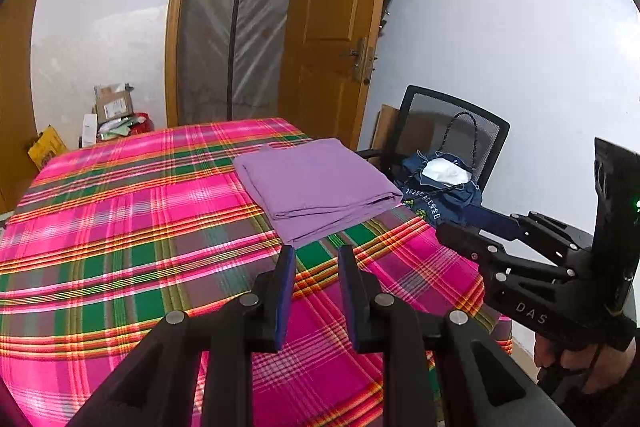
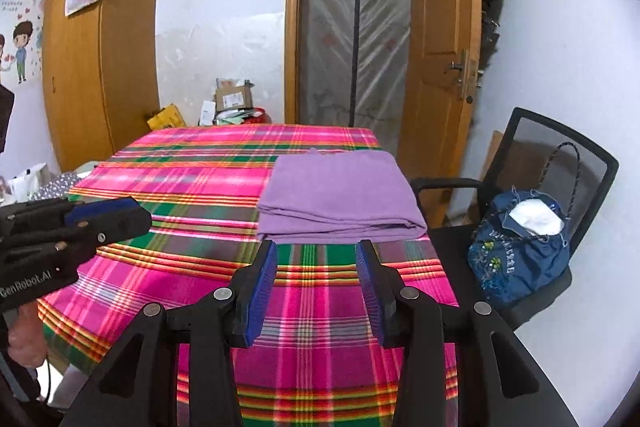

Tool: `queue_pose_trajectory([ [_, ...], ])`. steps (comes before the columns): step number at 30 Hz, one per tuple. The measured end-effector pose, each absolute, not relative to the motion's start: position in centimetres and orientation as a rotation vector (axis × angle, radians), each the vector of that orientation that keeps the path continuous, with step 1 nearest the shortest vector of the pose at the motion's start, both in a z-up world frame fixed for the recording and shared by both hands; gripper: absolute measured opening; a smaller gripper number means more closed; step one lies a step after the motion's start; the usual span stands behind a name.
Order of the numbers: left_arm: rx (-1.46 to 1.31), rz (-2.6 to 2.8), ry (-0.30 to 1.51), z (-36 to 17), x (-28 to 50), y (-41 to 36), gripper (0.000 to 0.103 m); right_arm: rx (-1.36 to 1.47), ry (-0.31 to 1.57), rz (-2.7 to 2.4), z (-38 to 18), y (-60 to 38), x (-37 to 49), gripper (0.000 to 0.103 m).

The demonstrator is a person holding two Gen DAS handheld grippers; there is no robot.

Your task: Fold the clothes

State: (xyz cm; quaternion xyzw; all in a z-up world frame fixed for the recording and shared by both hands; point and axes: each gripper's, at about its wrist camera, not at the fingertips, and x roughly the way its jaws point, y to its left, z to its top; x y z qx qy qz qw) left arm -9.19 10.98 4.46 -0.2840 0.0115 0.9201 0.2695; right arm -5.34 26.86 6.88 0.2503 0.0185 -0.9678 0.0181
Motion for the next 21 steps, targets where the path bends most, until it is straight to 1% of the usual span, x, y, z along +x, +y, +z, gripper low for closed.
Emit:
queue_pose_trajectory([
  [4, -0.779, 2.511, 0.041, 4.4, -10.8, 11.4, 0.022, 0.806, 0.009, -3.0, 6.4, 27.6, -6.7, 0.042],
  [7, -0.766, 2.584, 0.1, 4.4, -11.3, 12.1, 0.022, 0.807, 0.008, -3.0, 6.3, 27.9, -7.6, 0.042],
  [9, -0.773, 2.571, 0.085, 4.0, -11.9, 12.4, 0.022, 0.819, 0.002, -2.995, 6.2, 28.1, -8.3, 0.042],
  [12, -0.813, 2.523, 0.007, 3.3, -12.9, 12.4, 0.022, 0.842, -0.008, -2.984, 6.0, 28.2, -9.0, 0.042],
  [15, -0.86, 2.498, 0.036, 2.6, -13.4, 12.8, 0.022, 0.871, -0.022, -2.964, 5.6, 28.4, -9.7, 0.042],
  [21, -0.935, 2.491, 0.029, 2.0, -14.4, 12.8, 0.022, 0.921, -0.048, -2.932, 5.1, 28.5, -10.5, 0.042],
])
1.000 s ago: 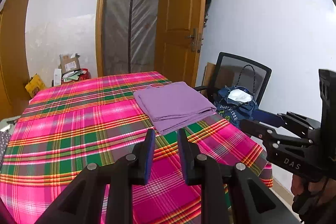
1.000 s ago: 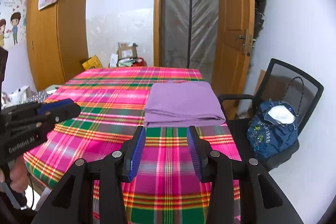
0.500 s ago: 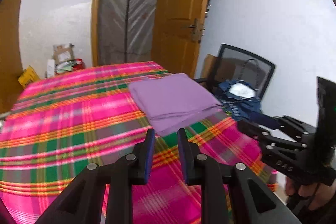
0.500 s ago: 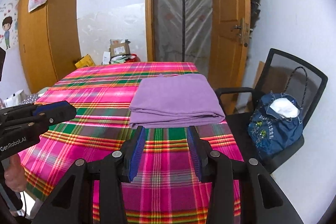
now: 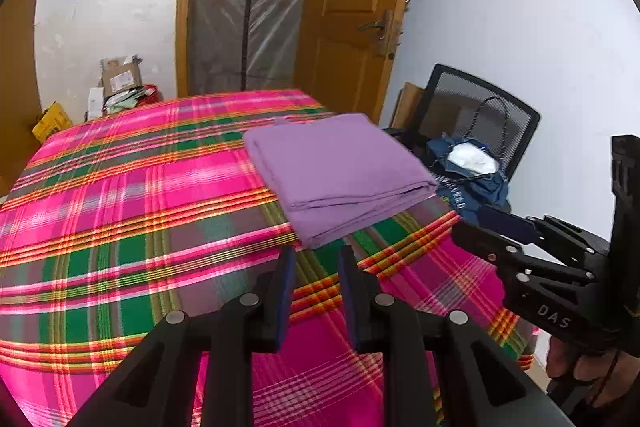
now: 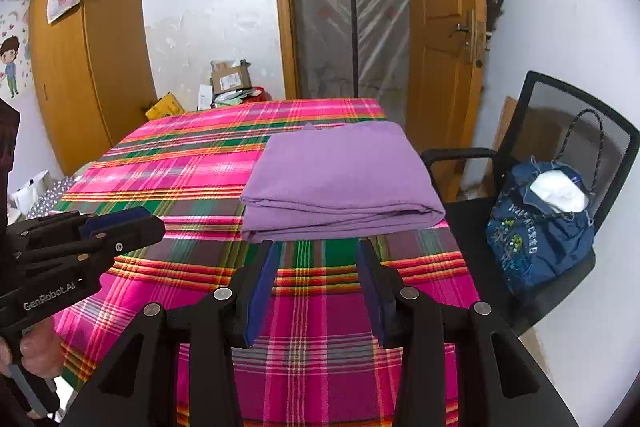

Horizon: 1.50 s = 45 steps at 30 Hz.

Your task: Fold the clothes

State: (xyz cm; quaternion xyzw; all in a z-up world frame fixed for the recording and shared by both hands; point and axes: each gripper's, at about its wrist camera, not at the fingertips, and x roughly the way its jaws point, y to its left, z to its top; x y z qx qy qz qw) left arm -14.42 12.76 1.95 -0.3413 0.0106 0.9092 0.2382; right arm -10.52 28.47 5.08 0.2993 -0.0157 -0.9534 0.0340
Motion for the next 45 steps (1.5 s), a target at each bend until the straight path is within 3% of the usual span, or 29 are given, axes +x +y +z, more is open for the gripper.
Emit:
queue_pose_trajectory([
  [17, -1.043, 2.458, 0.001, 0.9, -17.3, 13.4, 0.022, 1.006, -0.036, -2.931, 4.7, 28.2, -12.7, 0.042],
  [45, -0.991, 2.432, -0.056, 1.1, -15.2, 13.2, 0.022, 1.024, -0.025, -2.923, 4.6, 28.1, -12.0, 0.042],
])
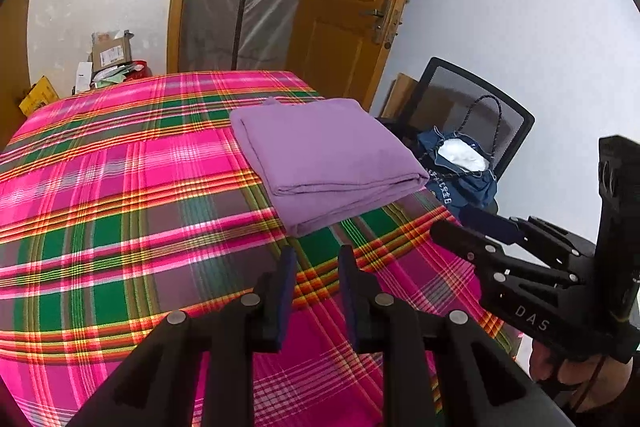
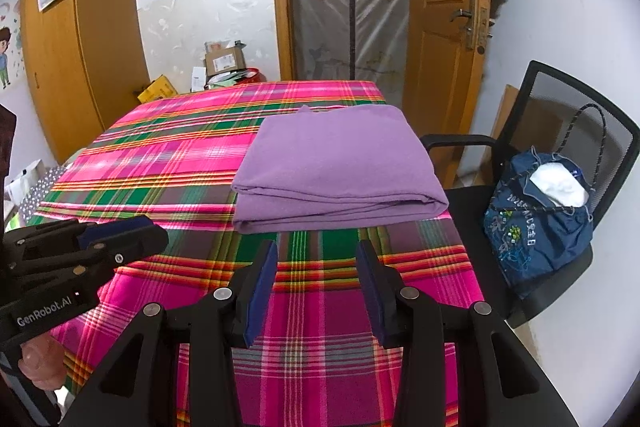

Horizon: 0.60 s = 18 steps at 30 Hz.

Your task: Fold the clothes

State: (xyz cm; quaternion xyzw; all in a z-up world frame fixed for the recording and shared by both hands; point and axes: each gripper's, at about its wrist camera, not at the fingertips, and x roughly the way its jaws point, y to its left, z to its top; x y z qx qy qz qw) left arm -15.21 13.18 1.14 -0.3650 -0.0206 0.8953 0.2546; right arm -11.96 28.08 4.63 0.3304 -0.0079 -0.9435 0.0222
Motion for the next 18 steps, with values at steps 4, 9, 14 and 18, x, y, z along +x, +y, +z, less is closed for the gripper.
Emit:
queue_pose_trajectory([
  [4, -0.993, 2.427, -0.067, 1.18, -15.33, 13.17, 0.02, 1.03, -0.03, -2.917, 4.48, 28.04, -12.01, 0.042],
  [9, -0.988, 2.421, -0.06, 1.22, -15.26, 13.59, 0.017, 1.034, -0.03, -2.913, 4.4, 28.02, -12.0, 0.042],
  [14, -0.966, 2.415, -0.056, 1.49, -15.19, 13.81, 0.011, 1.039, -0.036, -2.915, 4.31, 28.17, -12.01, 0.042],
  [18, -0.953, 2.413, -0.066, 1.61, -15.24, 13.72, 0.008, 1.046, -0.041, -2.916, 4.13, 28.23, -12.02, 0.042],
])
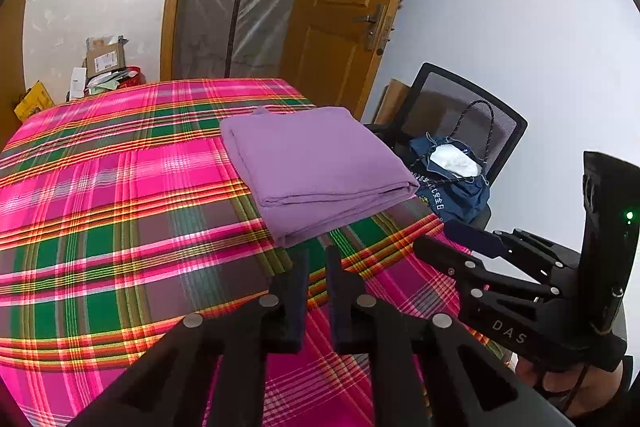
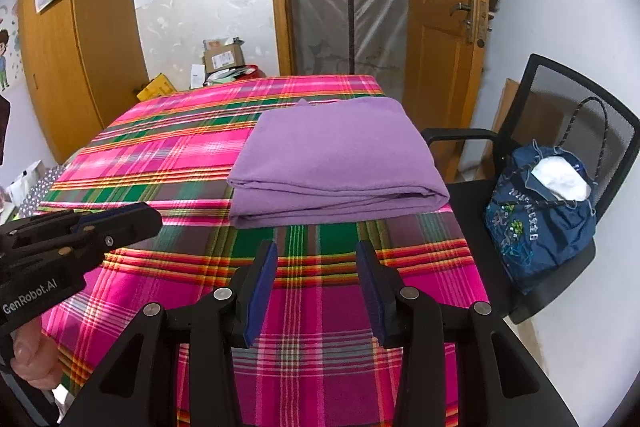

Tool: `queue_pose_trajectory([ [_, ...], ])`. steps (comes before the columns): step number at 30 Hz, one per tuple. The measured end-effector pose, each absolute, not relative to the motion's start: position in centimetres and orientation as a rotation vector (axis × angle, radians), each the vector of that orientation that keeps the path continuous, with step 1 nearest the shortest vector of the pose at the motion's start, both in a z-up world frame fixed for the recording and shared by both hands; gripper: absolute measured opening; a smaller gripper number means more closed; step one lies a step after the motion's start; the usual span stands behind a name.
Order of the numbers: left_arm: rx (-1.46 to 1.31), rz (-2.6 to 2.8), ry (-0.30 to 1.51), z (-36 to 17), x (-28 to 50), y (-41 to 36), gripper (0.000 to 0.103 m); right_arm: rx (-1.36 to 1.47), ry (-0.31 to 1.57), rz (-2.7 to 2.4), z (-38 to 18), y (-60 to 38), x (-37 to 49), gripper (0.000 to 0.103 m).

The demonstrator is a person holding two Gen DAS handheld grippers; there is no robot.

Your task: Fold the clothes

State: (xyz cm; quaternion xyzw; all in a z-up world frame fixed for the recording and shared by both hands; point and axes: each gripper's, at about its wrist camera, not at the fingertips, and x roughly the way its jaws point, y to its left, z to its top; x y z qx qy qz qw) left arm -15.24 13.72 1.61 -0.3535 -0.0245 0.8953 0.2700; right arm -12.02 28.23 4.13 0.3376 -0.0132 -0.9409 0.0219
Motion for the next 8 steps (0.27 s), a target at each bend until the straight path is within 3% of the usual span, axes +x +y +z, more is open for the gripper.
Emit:
queue_pose_trajectory([
  [8, -0.925, 2.419, -0.072, 1.77, -15.18, 13.4, 0.006, 1.052, -0.045, -2.916, 3.99, 28.33, -12.12, 0.042],
])
